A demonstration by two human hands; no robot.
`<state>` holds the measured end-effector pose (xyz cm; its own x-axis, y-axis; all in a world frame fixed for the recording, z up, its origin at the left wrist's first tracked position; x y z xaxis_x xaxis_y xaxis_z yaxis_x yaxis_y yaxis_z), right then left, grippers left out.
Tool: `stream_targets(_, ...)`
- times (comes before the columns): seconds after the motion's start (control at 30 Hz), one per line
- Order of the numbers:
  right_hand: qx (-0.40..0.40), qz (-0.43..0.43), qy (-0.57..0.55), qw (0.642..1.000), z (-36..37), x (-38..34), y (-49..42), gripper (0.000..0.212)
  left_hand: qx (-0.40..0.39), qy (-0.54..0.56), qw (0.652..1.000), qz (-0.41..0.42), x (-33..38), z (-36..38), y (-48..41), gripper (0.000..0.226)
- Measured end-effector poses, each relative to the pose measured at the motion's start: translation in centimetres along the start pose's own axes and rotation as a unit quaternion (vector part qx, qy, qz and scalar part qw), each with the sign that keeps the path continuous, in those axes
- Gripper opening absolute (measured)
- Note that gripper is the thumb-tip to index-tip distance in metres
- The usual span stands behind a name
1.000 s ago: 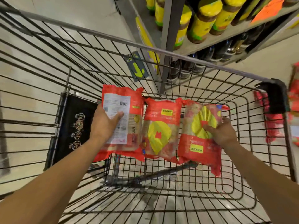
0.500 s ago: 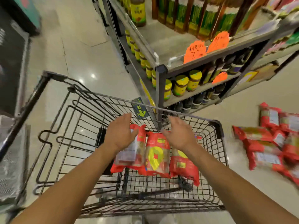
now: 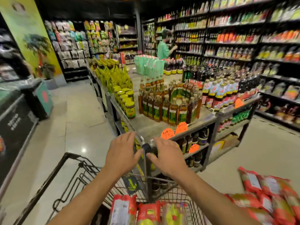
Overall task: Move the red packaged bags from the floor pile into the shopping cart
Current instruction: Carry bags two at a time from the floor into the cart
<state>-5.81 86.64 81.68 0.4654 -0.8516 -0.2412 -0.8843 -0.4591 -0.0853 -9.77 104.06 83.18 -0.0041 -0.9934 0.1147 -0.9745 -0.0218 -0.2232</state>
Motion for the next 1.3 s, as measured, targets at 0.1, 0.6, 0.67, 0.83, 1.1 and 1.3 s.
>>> stream_targets(0.1,0.004,0.018,0.018,1.000,-1.6,1.0,0.8,0.074,0.005,0.005,1.000,0.019,1.9,-0.8,-0.6,0.075)
stream_targets(0.6,0.087,0.247,0.063,0.963,-6.9,8.2,12.3,0.074,-0.001,0.026,0.974,0.225,13.5,-0.5,-1.3,0.072)
stream_targets(0.67,0.095,0.300,0.063,0.947,-7.0,8.3,15.5,0.070,-0.013,0.030,0.962,0.272,15.5,-0.4,-0.2,0.073)
stream_targets(0.83,0.122,0.428,0.080,0.892,-7.2,7.3,25.5,0.072,-0.019,0.041,0.918,0.393,21.3,-0.4,3.9,0.067)
stream_targets(1.1,0.140,0.582,0.107,0.794,-8.5,4.4,41.7,0.063,-0.059,0.126,0.829,0.542,31.0,-0.9,14.5,0.077)
stream_targets(1.3,0.157,0.637,0.075,0.751,-7.9,3.7,49.8,0.068,-0.063,0.124,0.792,0.594,35.4,-1.2,19.7,0.073)
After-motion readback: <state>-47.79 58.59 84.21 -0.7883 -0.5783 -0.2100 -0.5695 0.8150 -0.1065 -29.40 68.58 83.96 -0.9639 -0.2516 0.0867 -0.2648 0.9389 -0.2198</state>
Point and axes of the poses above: each hand's wrist, its own y-axis away from the middle knuckle, its own z-axis out of the palm, x = y × z, the point moved 2 cm from there along -y, towards the middle knuckle, and after that the axes turned 6 degrees about -x, right-handed, at the moved point
